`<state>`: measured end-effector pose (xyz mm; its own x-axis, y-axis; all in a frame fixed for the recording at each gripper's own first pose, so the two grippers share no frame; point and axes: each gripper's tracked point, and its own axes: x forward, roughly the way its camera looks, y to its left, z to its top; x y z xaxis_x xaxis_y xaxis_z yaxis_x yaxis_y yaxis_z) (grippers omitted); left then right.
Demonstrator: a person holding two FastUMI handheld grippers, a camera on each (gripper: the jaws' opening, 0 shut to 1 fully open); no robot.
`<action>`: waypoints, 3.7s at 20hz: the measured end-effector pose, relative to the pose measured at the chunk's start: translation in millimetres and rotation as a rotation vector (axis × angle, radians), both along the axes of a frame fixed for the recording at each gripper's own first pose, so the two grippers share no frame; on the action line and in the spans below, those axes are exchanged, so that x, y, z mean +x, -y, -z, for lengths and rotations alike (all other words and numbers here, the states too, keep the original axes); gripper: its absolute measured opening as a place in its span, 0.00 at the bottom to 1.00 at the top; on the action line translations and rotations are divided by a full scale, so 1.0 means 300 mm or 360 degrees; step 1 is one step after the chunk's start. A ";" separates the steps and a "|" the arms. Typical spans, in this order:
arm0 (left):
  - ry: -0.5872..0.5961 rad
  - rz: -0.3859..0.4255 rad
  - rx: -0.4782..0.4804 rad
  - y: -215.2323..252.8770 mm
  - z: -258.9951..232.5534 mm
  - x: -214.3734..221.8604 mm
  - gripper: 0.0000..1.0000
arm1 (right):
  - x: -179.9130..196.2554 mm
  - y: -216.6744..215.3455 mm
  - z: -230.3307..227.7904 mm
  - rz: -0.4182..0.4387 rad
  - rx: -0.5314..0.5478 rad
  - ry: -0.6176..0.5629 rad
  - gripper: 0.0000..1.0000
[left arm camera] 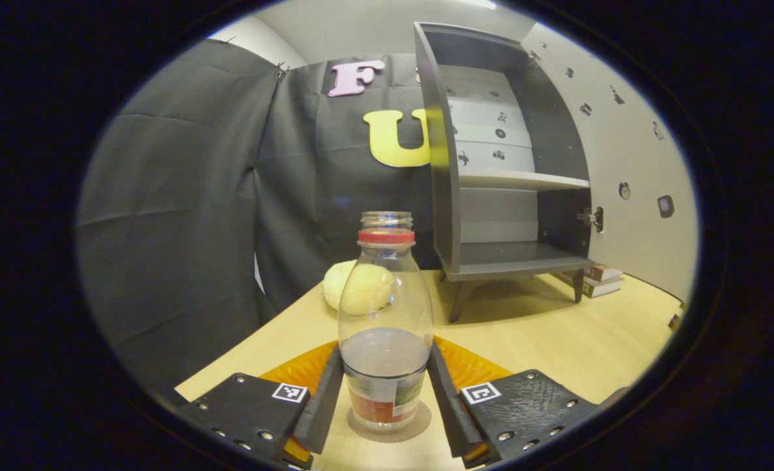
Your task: Open the cabinet door with the right hand, grasp the bottle in the cabinet with the left hand and place it on the coaster, then close the cabinet door with the right hand.
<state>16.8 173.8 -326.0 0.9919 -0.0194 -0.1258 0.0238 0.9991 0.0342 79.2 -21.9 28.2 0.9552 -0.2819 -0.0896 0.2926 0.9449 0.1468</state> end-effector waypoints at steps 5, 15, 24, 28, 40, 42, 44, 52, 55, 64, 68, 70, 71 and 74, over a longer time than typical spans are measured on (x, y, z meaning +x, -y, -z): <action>-0.0026 0.0005 -0.0029 -0.003 0.062 0.012 0.70 | -0.009 -0.003 0.034 0.0017 -0.0021 -0.0053 0.97; -0.0058 0.0030 -0.0026 0.005 0.054 -0.003 0.74 | 0.001 -0.037 0.083 0.0002 -0.0046 -0.0087 0.92; 0.0010 0.0026 -0.0006 -0.003 -0.055 0.000 0.87 | -0.006 -0.040 0.143 -0.0013 -0.0013 -0.0138 0.98; 0.0069 0.0030 0.0002 -0.009 -0.157 -0.022 0.87 | -0.006 -0.040 0.179 -0.0021 0.0022 -0.0166 0.98; 0.0245 0.0079 -0.0053 0.187 -0.781 -0.153 0.88 | 0.061 0.000 0.138 -0.0136 -0.0049 -0.0129 0.97; 0.0247 0.0111 -0.0130 0.238 -0.896 -0.164 0.87 | 0.067 -0.019 0.109 -0.0206 -0.0084 -0.0110 0.97; 0.0260 0.0111 -0.0110 0.276 -1.010 -0.157 0.87 | 0.072 -0.036 0.078 -0.0275 -0.0108 -0.0085 0.98; 0.0108 0.0206 -0.0098 0.460 -1.086 -0.225 0.87 | 0.032 -0.122 0.052 -0.0491 -0.0069 -0.0015 0.97; 0.0093 0.0207 -0.0134 0.529 -1.096 -0.259 0.87 | 0.010 -0.173 0.030 -0.0605 0.0018 0.0003 0.97; 0.0086 0.0197 -0.0041 0.597 -1.107 -0.280 0.86 | -0.021 -0.276 -0.077 -0.0814 -0.0013 0.0078 0.97; 0.0075 0.0232 -0.0100 0.581 -1.086 -0.232 0.89 | -0.032 -0.315 -0.096 -0.0781 -0.0012 0.0075 0.97; 0.0056 0.0246 -0.0101 0.546 -1.065 -0.210 0.87 | -0.033 -0.316 -0.113 -0.0734 -0.0014 0.0084 0.96; 0.0044 0.0252 -0.0094 0.520 -1.054 -0.201 0.87 | -0.045 -0.329 -0.118 -0.0726 -0.0028 0.0079 0.96; 0.0032 0.0265 -0.0101 0.458 -1.044 -0.177 0.89 | -0.067 -0.350 -0.139 -0.0674 -0.0120 0.0070 0.96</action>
<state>-36.4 36.4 -12.8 0.9766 -0.1910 -0.0994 0.1893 0.9816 -0.0266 59.2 83.0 70.0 0.9905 0.1315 -0.0404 -0.1282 0.9888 0.0762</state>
